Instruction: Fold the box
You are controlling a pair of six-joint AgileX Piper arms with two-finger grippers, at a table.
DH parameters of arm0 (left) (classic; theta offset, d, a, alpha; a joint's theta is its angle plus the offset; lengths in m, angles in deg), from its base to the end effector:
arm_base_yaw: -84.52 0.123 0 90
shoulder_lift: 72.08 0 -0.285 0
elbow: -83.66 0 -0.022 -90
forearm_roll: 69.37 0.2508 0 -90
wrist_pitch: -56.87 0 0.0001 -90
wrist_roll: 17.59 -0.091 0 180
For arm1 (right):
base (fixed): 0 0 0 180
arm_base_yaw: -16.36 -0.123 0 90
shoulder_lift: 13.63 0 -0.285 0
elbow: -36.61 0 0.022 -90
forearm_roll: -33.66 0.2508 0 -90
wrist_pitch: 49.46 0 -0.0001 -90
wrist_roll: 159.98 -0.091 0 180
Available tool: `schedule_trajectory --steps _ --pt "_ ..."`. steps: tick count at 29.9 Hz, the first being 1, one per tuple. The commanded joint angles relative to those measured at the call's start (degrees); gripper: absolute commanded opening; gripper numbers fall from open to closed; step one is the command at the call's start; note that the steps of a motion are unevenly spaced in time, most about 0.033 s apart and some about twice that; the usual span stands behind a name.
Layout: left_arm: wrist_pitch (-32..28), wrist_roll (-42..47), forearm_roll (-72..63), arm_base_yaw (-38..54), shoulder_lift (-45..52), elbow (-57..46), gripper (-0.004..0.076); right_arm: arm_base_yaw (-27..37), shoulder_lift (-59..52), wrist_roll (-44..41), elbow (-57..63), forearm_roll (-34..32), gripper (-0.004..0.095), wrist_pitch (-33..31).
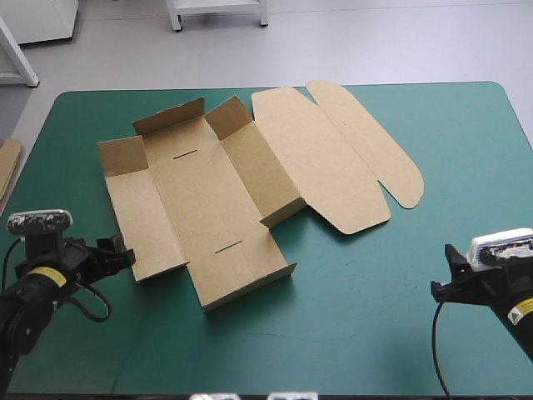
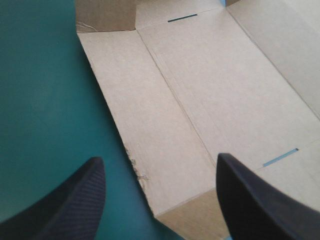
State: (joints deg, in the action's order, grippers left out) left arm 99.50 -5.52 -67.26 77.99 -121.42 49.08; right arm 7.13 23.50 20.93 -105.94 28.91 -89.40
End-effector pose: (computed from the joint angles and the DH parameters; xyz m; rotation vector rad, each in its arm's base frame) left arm 0.1338 -0.0130 0.3334 -0.0908 2.2097 -0.1378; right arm 0.0910 0.0099 0.3453 -0.2056 1.9858 -0.0006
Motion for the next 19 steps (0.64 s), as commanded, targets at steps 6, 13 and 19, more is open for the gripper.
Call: schedule_trajectory --steps 6,13,19 --pt "5.5 0.3 12.0 0.0 -13.5 10.8 0.0467 0.2 9.5 -0.4 -7.3 1.0 0.0560 6.5" --pt "5.8 0.3 10.5 5.0 -21.9 10.9 0.0467 0.2 14.4 -0.4 -8.7 1.0 0.0559 6.3" --pt "2.8 -5.9 -1.7 17.1 -24.9 10.9 0.0467 0.2 15.0 -0.1 -8.9 1.2 0.0558 6.4"
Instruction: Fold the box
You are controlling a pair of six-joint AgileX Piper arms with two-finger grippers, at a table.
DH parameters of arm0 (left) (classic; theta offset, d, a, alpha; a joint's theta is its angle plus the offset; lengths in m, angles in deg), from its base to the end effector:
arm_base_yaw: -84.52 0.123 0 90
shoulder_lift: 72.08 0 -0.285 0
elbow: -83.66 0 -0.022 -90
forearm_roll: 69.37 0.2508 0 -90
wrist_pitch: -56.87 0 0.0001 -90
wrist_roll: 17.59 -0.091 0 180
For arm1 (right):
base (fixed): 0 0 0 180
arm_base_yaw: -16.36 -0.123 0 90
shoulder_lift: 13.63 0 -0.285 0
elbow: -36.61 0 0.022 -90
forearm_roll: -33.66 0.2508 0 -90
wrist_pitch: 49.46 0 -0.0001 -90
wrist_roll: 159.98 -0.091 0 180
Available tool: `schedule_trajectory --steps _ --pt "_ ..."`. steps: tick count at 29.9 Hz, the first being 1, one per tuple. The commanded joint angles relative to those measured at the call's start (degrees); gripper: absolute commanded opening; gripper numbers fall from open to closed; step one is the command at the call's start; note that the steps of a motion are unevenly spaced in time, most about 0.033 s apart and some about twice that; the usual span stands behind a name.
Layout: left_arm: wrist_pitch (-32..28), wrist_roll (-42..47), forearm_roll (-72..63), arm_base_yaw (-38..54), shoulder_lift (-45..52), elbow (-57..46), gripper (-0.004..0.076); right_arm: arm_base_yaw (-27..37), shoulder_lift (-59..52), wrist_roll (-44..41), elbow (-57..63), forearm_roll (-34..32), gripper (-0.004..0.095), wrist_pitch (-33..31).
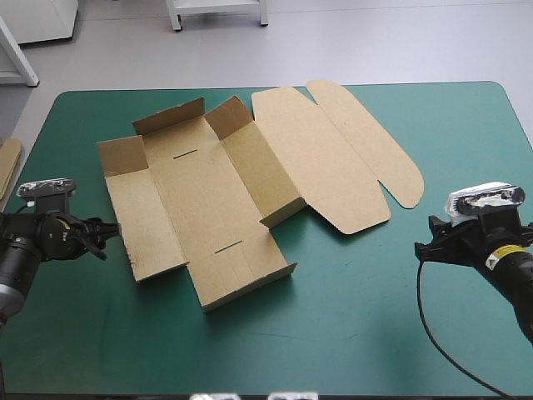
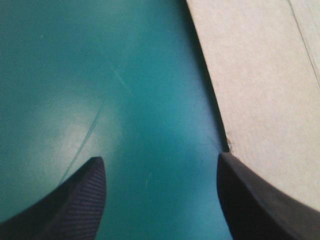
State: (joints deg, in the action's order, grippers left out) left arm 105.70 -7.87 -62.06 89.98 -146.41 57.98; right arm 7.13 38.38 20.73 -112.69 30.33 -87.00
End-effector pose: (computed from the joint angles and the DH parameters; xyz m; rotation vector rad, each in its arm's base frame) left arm 0.2191 0.0297 0.2981 -0.2686 2.5777 0.1280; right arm 0.1477 0.0207 0.3554 -0.2086 2.0873 0.0248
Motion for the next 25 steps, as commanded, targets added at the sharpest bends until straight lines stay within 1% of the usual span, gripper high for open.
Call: schedule_trajectory --steps 1,4,6,8,11,14,18,20,24,25 --pt "-3.5 -6.0 -11.1 7.1 -0.3 2.0 0.0467 0.2 0.1 0.1 -2.2 -0.2 0.0558 4.0" --pt "-2.9 -17.6 -27.2 13.6 -2.1 2.0 0.0467 0.2 0.1 0.1 -2.2 -0.2 0.0558 4.0" --pt "-2.3 -22.3 -34.7 16.8 -3.6 2.0 0.0467 0.2 0.1 0.1 -2.3 -0.2 0.0559 4.1" --pt "-1.5 -25.5 -39.5 19.2 -5.1 2.0 0.0467 0.2 0.1 0.1 -2.3 -0.2 0.0560 4.1" --pt "-0.3 -29.1 -44.5 21.3 -7.1 2.0 0.0467 0.2 0.1 0.1 -2.3 -0.2 0.0560 4.1" --pt "-0.5 -30.2 -45.4 21.7 -8.4 1.3 0.0467 0.2 0.1 0.1 -2.3 -0.2 0.0559 4.1" --pt "-1.4 -33.4 -48.0 21.9 -10.5 -3.2 0.0467 0.2 0.1 0.1 -2.3 -0.2 0.0560 4.1" --pt "-2.9 -36.2 -51.8 21.9 -11.1 -6.7 0.0467 0.2 0.1 0.1 -2.3 -0.2 0.0560 4.3" --pt "-8.3 -42.9 -59.5 21.9 -11.3 -11.9 0.0466 0.2 0.1 0.1 -2.7 -0.2 0.0558 4.3" --pt "-8.5 -43.9 -60.1 21.9 -11.7 -12.8 0.0466 0.2 0.1 0.1 -2.9 -0.2 0.0558 4.3"
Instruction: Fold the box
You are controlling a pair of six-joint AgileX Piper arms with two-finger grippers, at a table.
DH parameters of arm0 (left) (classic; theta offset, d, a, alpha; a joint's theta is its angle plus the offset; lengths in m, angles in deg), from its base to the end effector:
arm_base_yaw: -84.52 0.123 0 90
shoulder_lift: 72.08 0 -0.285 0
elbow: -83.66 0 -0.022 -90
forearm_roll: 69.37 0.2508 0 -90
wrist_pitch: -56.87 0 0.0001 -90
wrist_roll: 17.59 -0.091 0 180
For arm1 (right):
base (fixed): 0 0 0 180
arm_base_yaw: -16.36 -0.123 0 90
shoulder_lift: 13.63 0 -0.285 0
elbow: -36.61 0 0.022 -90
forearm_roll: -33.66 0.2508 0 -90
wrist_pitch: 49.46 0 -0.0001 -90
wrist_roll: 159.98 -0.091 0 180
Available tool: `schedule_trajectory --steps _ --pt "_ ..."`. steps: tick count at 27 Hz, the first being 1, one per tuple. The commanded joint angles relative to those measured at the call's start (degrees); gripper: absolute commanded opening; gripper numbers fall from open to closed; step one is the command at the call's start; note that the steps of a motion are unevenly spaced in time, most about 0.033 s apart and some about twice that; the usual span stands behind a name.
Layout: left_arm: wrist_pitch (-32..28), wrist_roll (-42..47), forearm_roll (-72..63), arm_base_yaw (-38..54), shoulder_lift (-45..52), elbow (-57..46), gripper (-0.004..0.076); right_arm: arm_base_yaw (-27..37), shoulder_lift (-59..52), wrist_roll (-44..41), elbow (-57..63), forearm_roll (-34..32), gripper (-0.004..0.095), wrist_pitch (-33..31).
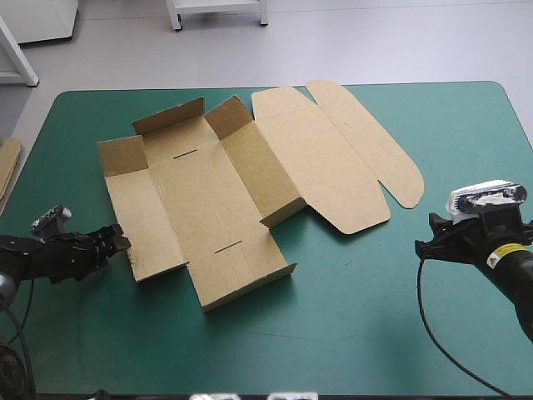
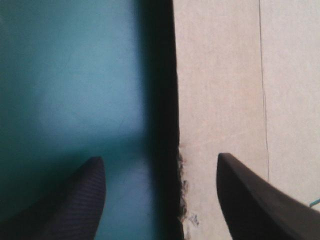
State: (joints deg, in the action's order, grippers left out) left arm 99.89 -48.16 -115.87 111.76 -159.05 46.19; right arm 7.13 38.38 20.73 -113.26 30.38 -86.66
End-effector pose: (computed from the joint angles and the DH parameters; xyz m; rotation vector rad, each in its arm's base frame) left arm 0.2294 0.0674 0.2110 -0.6342 2.5289 -0.5865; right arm 0.1478 0.0208 0.3591 -0.2066 2.0716 0.0268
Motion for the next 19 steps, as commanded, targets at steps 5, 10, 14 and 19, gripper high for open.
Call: schedule_trajectory --steps 5,10,14,19 --pt "-2.2 -6.7 -11.2 -0.1 -2.8 -2.0 0.0466 0.2 0.1 0.1 -2.3 -0.3 0.0558 4.0" --pt "4.0 -17.9 -25.5 -0.1 -7.6 -2.0 0.0465 0.2 0.1 0.1 -2.3 -0.3 0.0555 4.0" --pt "7.2 -19.9 -27.4 -0.1 -11.3 -2.0 0.0465 0.2 0.1 0.1 -2.3 -0.3 0.0555 4.0" --pt "11.1 -25.6 -31.5 -0.7 -12.8 -2.0 0.0440 0.2 0.1 0.1 -2.3 0.2 0.0554 4.0"
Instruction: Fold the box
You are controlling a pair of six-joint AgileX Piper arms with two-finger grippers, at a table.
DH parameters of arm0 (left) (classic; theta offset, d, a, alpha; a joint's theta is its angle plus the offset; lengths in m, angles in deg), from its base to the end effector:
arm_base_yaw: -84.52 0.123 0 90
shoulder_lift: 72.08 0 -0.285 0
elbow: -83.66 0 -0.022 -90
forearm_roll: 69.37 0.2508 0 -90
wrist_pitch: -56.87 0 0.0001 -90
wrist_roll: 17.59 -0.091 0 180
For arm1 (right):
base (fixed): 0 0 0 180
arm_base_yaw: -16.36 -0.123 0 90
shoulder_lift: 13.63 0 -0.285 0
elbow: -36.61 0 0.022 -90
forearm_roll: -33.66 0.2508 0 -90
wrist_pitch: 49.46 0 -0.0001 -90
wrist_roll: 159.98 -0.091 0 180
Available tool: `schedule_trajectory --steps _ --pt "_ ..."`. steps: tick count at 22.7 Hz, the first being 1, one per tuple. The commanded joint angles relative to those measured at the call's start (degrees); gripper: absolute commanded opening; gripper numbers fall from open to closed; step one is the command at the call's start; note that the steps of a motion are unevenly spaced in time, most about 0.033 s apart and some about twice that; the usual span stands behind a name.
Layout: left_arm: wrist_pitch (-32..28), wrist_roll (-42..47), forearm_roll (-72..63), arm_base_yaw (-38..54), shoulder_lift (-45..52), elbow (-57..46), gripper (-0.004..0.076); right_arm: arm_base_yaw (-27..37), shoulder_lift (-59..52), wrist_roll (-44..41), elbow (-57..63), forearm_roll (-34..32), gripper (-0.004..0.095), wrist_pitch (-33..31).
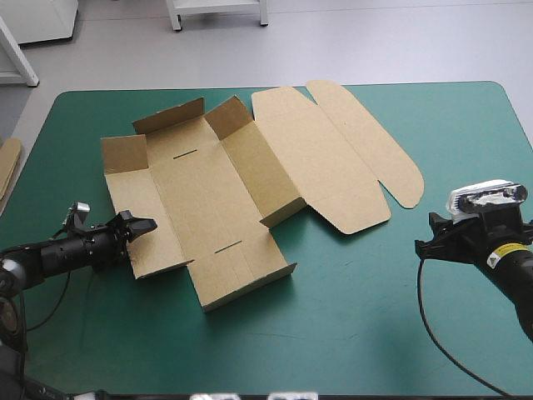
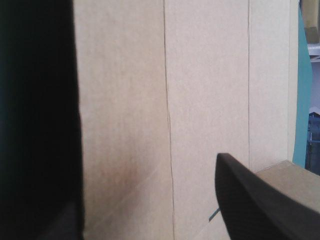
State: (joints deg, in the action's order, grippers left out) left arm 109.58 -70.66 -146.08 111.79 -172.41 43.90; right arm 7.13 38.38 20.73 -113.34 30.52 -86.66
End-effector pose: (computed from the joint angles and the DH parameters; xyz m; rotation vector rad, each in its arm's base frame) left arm 0.2558 0.0525 0.1722 -0.6735 2.3623 -1.1027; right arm 0.1478 0.0210 0.3596 -0.2054 2.0704 0.0296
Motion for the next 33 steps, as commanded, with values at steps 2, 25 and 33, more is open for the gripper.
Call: schedule_trajectory --steps 2,25,33 --pt "0.4 -5.1 -1.9 -1.7 0.5 0.3 0.0349 0.2 0.1 0.1 -2.2 0.9 0.0554 4.0" --pt "8.9 -13.5 24.8 -12.7 -1.0 29.2 -0.0008 0.2 0.1 0.3 -2.2 1.1 0.0554 4.0" --pt "8.4 -14.2 45.3 -26.2 -7.7 52.2 -0.0008 0.2 0.1 0.3 -2.2 1.3 0.0554 3.3"
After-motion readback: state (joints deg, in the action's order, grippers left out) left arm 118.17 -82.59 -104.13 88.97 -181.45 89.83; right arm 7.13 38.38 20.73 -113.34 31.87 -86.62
